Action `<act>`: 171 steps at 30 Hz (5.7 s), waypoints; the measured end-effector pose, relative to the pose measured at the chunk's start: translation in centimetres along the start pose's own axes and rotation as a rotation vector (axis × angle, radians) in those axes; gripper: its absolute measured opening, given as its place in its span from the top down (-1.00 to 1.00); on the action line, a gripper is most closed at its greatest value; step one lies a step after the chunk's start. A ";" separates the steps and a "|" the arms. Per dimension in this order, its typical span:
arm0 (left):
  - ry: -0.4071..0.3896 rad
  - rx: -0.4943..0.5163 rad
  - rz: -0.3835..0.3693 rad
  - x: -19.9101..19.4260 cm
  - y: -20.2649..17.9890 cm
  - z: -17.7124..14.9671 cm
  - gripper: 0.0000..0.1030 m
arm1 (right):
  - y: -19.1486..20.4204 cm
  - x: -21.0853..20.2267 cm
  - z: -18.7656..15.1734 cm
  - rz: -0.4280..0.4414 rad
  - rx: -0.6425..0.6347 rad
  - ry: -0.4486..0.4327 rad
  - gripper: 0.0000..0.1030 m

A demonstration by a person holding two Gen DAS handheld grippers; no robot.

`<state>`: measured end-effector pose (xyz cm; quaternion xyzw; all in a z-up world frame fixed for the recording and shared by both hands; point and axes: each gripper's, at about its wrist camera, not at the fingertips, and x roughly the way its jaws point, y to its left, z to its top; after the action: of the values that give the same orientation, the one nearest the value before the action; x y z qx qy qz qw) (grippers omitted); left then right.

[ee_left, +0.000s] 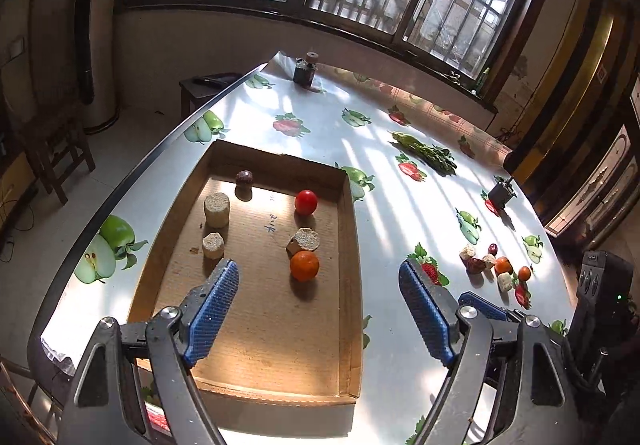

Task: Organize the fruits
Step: 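Move both grippers back from the box to the fruit cluster, then grasp the large wrinkled red date with the left gripper while the right grasps a cylindrical beige cake, then carry the date and the cake into the cardboard box and open both grippers, then move both grippers back from the box to the fruit cluster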

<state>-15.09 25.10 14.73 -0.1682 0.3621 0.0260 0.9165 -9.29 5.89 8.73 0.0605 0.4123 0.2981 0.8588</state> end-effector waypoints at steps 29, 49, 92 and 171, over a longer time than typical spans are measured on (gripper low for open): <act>-0.064 0.344 -0.095 -2.0 -19.4 11.9 -0.84 | -13.1 -28.2 11.2 -0.483 0.076 -0.358 -0.38; 0.437 0.319 -0.209 25.4 -25.7 -2.9 0.06 | -24.8 -2.2 -0.4 -0.297 0.202 -0.024 0.09; 0.184 0.383 -0.130 19.8 -20.5 -9.4 0.07 | -21.7 -1.7 -2.1 -0.318 0.060 0.006 0.42; 0.032 0.091 0.061 4.8 -6.3 -3.0 -0.20 | -7.9 -2.8 -2.2 -0.039 0.134 -0.089 -0.14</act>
<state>-12.49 17.82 11.25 -0.1156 0.3827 0.0347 0.9160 -8.64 -2.44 6.40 0.1228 0.3938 0.2502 0.8759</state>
